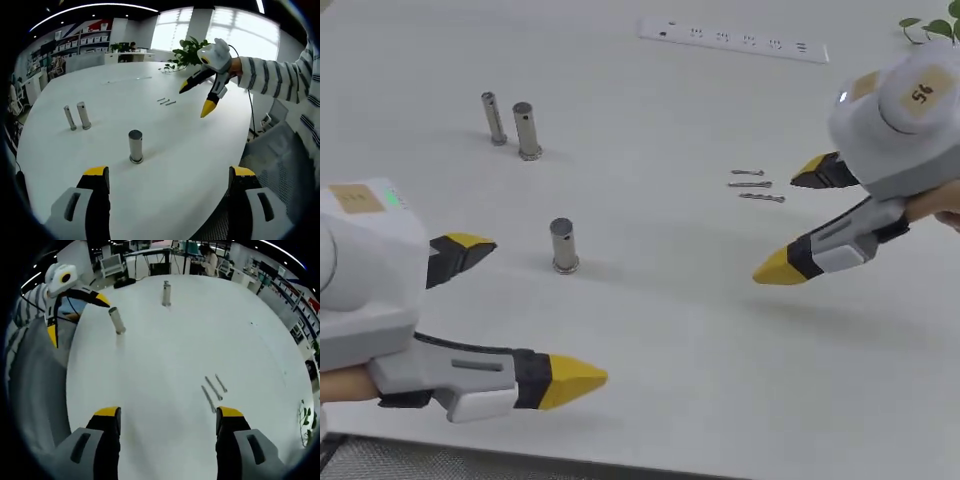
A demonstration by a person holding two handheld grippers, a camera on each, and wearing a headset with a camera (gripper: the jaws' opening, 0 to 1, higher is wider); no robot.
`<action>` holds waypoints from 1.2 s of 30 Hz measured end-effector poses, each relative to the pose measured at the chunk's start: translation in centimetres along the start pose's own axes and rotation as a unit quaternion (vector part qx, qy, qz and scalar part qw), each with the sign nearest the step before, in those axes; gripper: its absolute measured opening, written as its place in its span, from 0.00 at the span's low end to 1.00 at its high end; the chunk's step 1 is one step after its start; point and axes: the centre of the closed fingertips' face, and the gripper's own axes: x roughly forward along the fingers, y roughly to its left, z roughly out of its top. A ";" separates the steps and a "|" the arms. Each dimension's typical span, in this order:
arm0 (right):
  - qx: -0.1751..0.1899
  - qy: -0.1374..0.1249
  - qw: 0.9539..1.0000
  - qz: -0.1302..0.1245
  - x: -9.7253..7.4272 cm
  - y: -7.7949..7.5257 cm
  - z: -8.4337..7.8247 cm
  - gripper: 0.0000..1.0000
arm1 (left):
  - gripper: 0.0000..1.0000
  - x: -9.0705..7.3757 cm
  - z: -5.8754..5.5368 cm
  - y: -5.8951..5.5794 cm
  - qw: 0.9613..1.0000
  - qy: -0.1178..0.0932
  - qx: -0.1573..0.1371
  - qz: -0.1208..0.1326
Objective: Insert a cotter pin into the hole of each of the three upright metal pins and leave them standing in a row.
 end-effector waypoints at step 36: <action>0.001 0.035 0.997 0.065 2.6 -1.8 0.1 0.71 | 0.96 -0.6 -0.8 2.1 0.999 0.007 -0.017 0.031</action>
